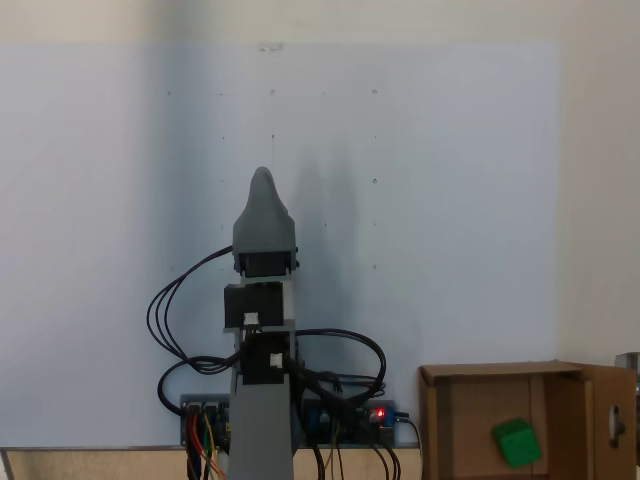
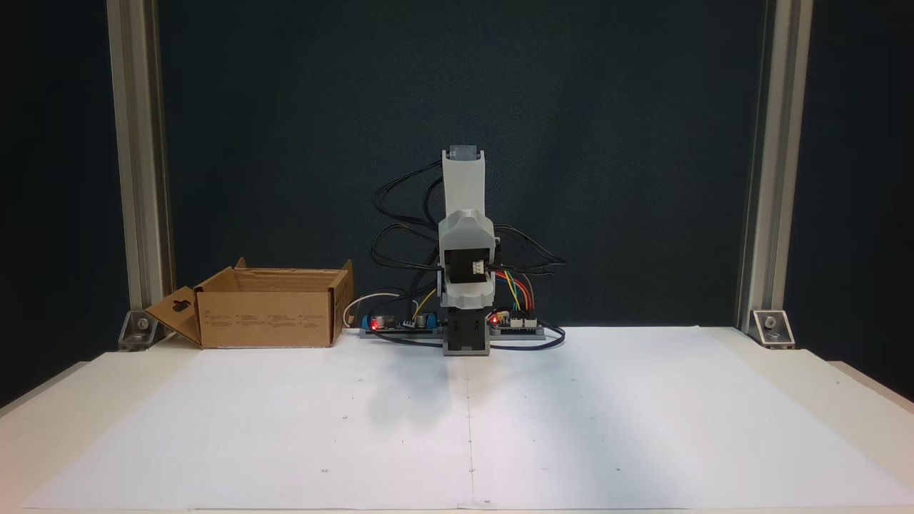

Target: Grasp a green dice and put it in the bin.

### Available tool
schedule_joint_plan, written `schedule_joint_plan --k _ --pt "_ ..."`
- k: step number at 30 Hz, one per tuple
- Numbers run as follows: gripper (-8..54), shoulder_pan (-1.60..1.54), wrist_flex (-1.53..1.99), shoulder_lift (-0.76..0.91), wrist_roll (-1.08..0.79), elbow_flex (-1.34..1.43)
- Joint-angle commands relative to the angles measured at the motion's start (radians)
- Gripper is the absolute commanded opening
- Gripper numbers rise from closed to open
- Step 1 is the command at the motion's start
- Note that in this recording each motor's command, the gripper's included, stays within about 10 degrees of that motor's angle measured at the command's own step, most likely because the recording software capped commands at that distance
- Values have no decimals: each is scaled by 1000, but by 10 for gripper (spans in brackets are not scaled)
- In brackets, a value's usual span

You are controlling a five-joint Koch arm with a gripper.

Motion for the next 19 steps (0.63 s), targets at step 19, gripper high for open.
schedule_joint_plan --k 19 --pt "454 -21 -94 107 41 46"
